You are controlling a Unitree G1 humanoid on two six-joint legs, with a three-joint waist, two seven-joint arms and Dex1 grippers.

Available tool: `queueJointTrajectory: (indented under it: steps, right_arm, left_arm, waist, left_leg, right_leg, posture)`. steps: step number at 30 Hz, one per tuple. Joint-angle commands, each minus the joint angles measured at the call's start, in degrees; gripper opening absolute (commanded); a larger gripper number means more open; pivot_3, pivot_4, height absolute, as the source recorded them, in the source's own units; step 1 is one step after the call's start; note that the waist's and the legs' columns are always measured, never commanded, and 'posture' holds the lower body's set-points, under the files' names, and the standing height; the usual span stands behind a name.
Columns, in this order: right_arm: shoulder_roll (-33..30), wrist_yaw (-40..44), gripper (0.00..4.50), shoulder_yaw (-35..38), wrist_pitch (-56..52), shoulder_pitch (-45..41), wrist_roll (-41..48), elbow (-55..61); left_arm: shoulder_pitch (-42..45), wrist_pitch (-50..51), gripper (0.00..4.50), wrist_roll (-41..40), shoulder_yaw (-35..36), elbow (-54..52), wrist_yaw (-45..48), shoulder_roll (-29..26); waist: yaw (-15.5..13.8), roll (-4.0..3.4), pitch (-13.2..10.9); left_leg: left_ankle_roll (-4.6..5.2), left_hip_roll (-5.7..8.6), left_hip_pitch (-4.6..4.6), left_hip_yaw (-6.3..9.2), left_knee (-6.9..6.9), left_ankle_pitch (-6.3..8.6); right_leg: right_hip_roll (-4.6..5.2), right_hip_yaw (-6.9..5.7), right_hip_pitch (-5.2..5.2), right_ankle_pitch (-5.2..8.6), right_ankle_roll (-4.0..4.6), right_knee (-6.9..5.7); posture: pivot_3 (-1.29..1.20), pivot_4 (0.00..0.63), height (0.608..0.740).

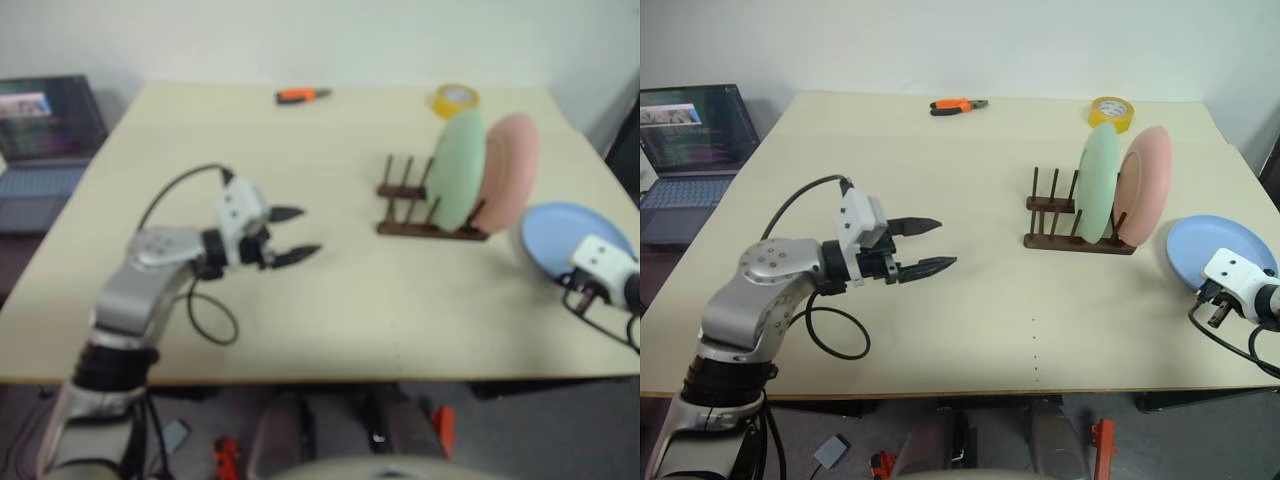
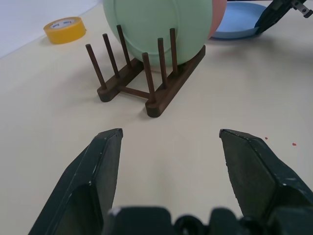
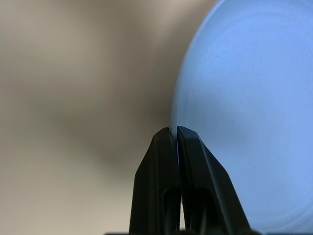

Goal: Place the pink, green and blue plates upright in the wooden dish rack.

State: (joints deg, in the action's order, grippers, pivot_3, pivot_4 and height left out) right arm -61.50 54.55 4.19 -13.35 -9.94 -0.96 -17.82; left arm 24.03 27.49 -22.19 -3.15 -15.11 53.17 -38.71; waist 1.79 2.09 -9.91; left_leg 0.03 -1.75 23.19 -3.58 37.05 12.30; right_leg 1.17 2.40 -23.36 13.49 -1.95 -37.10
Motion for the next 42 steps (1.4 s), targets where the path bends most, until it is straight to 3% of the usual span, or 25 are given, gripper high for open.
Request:
queueJointTrajectory:
  steps: [1, 14, 26, 31, 36, 42]
  right_arm:
    - [-1.0, -0.5, 0.04, 1.8, -1.7, 0.0, 0.3, 1.1]
    - [-3.6, -1.9, 0.04, 14.6, -9.8, 3.5, 4.5, 8.7]
    - [-4.9, -2.7, 0.04, 27.8, -17.2, -1.9, 12.5, 16.5]
    - [-2.9, -3.6, 0.04, 30.9, -23.1, -12.9, 24.1, 24.3]
    - [1.2, -5.9, 0.04, 29.2, -27.8, -26.6, 37.3, 30.3]
    - [12.6, -14.6, 0.04, 25.1, -32.5, -37.0, 50.1, 35.7]
  left_arm:
    - [1.2, -0.2, 3.5, -1.0, 0.6, -2.6, 0.2, 0.2]
    - [5.7, -1.4, 3.5, -0.8, -1.6, -1.0, 2.6, 1.9]
    - [7.7, -3.6, 3.5, 0.3, -3.2, 2.6, 3.9, 4.0]
    - [8.1, -4.4, 3.5, 0.4, -3.2, 3.6, 4.3, 4.2]
    - [8.0, -4.7, 3.5, 0.3, -2.6, 3.9, 4.5, 3.8]
    - [6.6, -4.5, 3.5, 0.2, -1.8, 3.0, 3.7, 3.4]
  waist:
    - [0.0, 0.0, 0.0]
    - [0.0, -0.03, 0.0]
    - [0.0, -0.04, 0.0]
    - [0.3, -0.18, -0.1]
    - [0.2, -0.16, -0.1]
    - [0.0, -0.15, -0.1]
  left_leg:
    - [0.0, 0.0, -0.01, 0.0, 0.0, 0.0]
    - [0.0, 0.01, -0.06, -0.02, -0.05, 0.0]
    - [0.0, 0.01, -0.06, -0.03, -0.07, 0.0]
    - [0.0, 0.01, -0.07, -0.06, -0.08, 0.01]
    - [-0.01, -0.04, -0.06, 0.02, -0.13, 0.01]
    - [0.01, -0.04, 0.17, 0.05, -0.13, 0.02]
  right_leg:
    - [0.0, 0.0, 0.0, 0.0, 0.0, 0.0]
    - [0.0, 0.01, 0.01, -0.01, -0.04, 0.0]
    - [-0.01, 0.03, 0.01, 0.0, -0.02, 0.03]
    - [-0.01, 0.09, -0.01, -0.01, -0.03, 0.02]
    - [-0.04, -0.01, 0.0, -0.01, -0.03, 0.04]
    - [0.04, -0.01, -0.11, -0.03, -0.06, 0.12]
  posture:
    - [0.0, 0.15, 0.74]
    - [0.0, 0.15, 0.74]
    - [0.0, 0.15, 0.74]
    - [0.0, 0.15, 0.74]
    - [0.0, 0.15, 0.74]
    - [0.0, 0.15, 0.74]
